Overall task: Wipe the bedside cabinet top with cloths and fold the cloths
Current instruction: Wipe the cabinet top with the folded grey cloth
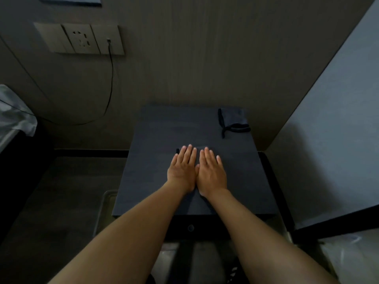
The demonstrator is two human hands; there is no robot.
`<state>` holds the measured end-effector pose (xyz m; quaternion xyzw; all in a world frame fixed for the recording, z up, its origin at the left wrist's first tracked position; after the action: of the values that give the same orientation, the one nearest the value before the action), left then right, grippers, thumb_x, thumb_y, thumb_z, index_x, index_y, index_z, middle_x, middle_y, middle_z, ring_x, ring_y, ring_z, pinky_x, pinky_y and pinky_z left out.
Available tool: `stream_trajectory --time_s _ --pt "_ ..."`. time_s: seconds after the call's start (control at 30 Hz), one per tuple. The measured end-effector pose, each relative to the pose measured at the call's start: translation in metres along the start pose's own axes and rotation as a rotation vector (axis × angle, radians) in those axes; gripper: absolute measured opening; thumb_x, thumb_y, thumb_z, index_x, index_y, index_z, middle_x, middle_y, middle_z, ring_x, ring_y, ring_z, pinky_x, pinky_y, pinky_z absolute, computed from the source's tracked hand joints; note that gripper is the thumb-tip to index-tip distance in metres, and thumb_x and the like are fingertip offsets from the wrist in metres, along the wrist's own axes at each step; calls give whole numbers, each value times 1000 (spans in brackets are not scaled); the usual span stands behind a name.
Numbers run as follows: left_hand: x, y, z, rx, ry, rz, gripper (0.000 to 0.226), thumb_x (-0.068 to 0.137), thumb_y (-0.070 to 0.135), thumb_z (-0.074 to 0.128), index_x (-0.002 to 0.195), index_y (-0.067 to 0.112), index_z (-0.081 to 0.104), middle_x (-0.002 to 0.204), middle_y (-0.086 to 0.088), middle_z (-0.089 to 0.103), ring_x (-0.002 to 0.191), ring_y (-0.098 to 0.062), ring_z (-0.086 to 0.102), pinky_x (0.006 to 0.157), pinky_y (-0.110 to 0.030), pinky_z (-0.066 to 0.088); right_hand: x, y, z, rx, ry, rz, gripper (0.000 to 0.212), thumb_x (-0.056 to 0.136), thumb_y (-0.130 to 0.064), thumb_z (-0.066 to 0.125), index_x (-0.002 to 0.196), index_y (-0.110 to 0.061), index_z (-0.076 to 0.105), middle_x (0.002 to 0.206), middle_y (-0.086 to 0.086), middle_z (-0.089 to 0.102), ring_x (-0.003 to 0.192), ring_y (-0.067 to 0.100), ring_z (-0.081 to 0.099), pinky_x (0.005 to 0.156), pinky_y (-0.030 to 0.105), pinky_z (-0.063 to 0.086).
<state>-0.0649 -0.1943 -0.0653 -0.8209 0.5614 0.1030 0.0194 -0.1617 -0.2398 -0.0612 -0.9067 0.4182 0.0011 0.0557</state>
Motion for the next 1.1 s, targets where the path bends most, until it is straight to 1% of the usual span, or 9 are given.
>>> stream_trajectory --time_s 0.27,0.43,0.67,0.8,0.9,0.97,1.1 --pt "109 -23 -22 10 18 11 61 105 38 14 153 14 -13 161 -4 -19 147 -20 -18 121 -40 -1 111 14 -2 3 11 14 57 105 -26 17 155 -5 2 164 10 -1 152 21 -2 123 38 -1" --pt "172 -33 -35 -11 35 19 60 105 39 15 154 13 -7 162 -5 -14 148 -22 -14 121 -40 -1 177 26 -6 10 22 14 56 105 -28 19 155 -6 8 164 10 5 152 20 3 123 38 1" --pt "240 -34 -47 -41 25 17 61 105 39 16 155 13 -5 162 -6 -12 148 -23 -13 120 -40 -2 242 49 -15 -42 -26 -5 57 105 -30 16 155 -5 6 164 10 3 152 20 3 123 38 0" --pt "260 -31 -52 -24 13 10 60 105 39 17 155 12 -3 163 -7 -8 149 -24 -11 119 -41 -2 256 56 -20 -67 -25 -2 56 105 -29 19 155 -5 8 164 11 6 151 21 5 123 39 1" --pt "259 -30 -54 -34 12 24 61 104 39 18 155 12 -3 163 -7 -8 148 -24 -13 120 -41 -3 249 55 -28 -144 -48 -22 56 105 -25 23 155 -4 7 164 11 4 151 22 3 123 40 0" --pt "253 -30 -53 -43 24 35 62 104 39 18 155 12 -5 162 -7 -10 148 -23 -14 119 -41 -3 242 53 -30 -156 -36 -16 56 105 -25 22 154 -2 6 164 12 5 151 23 3 123 39 0" --pt "224 -25 -47 -51 21 35 62 104 39 17 154 12 -7 162 -7 -13 148 -23 -15 120 -40 -3 219 51 -23 -152 -11 -14 56 105 -28 15 154 0 9 163 16 10 151 23 8 123 38 0"
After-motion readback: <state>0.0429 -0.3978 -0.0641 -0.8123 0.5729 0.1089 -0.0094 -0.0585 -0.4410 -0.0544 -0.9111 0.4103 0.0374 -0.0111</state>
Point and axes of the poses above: each hand's wrist, its own x-axis towards the middle knuckle, its own z-axis out of the palm, y = z × x, the point moved 1 cm from there along x, towards the middle knuckle
